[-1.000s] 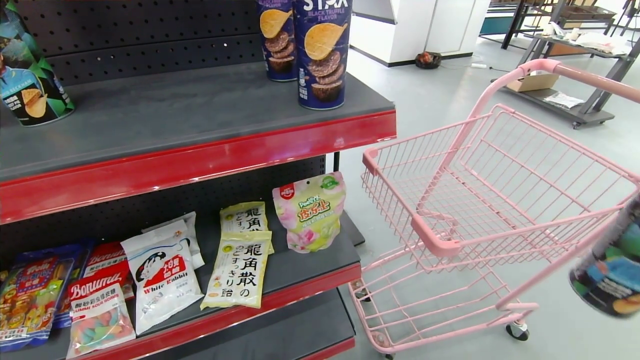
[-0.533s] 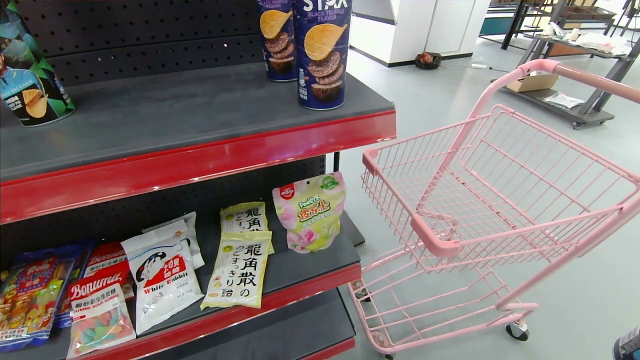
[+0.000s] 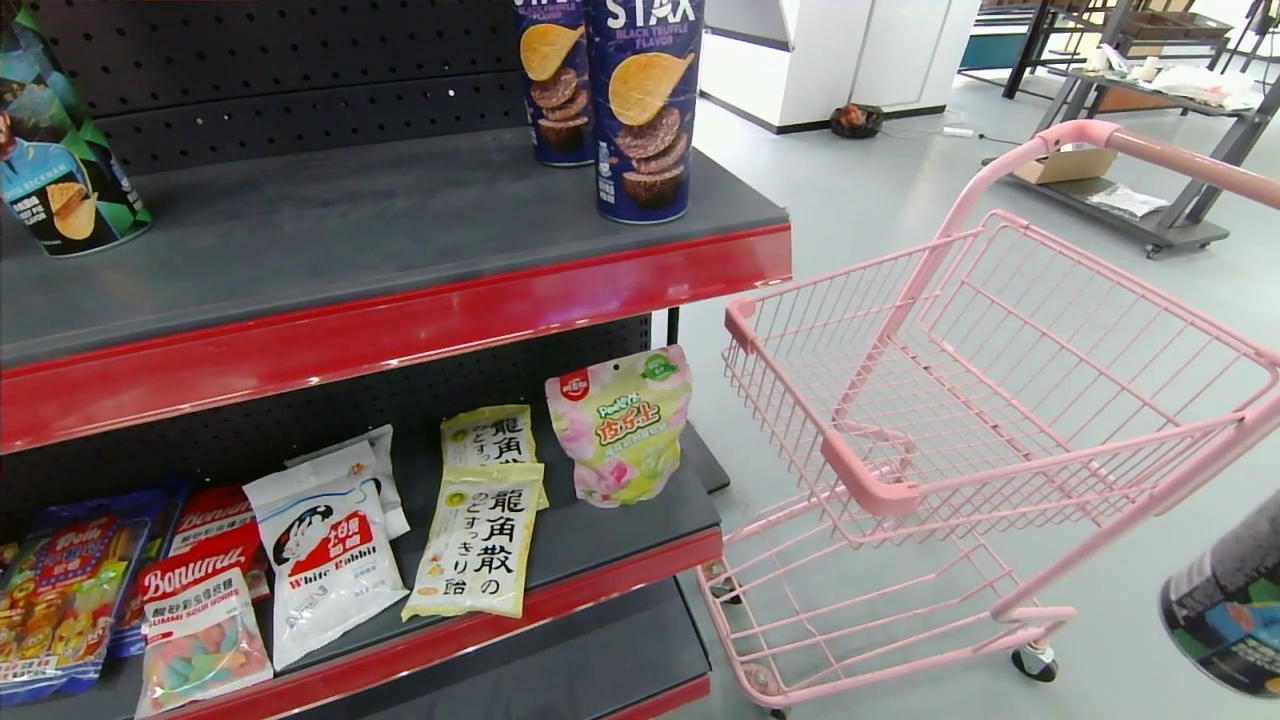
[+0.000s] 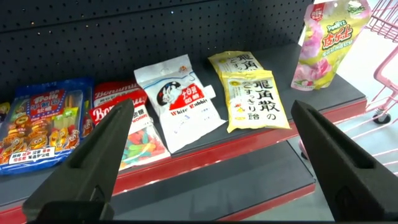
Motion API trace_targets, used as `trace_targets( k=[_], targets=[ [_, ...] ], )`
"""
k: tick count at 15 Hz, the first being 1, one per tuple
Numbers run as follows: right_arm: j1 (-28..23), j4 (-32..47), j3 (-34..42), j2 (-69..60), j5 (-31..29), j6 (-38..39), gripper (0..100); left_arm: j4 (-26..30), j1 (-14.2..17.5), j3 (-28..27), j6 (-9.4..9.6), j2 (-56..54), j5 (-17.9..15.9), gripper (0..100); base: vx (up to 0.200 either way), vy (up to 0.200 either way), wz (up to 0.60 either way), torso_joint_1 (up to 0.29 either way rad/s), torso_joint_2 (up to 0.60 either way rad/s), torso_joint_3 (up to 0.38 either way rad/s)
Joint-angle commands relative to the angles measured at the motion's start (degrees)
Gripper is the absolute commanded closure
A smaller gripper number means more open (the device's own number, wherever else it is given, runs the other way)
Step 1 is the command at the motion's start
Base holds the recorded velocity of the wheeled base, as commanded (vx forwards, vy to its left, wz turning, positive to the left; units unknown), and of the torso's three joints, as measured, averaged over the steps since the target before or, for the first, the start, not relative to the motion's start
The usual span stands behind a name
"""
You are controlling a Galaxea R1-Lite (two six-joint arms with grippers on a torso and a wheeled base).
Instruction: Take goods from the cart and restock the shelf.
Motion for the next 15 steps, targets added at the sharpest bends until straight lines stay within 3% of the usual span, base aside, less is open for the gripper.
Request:
trace_targets(
  k=[1,4,15],
  targets=[
    [3.9,-2.1,-1.3,6.9,3.3,0.3,100,-0.1,-0.1,0.0,0.02,0.0,0.0,0,0.0,0.0,0.0,0.046,-0.28,-0.222],
    [4.7,-2.2,-0.6,9.2,6.9,0.3,100,-0.1,0.0,0.0,0.02,0.0,0.0,0,0.0,0.0,0.0,0.09,-0.42,-0.328],
    [4.8,-2.3,-2.7,11.2,6.8,-0.3,100,-0.1,0.0,0.0,-0.07,0.0,0.1,0,0.0,0.0,0.0,0.162,-0.53,-0.367]
  ],
)
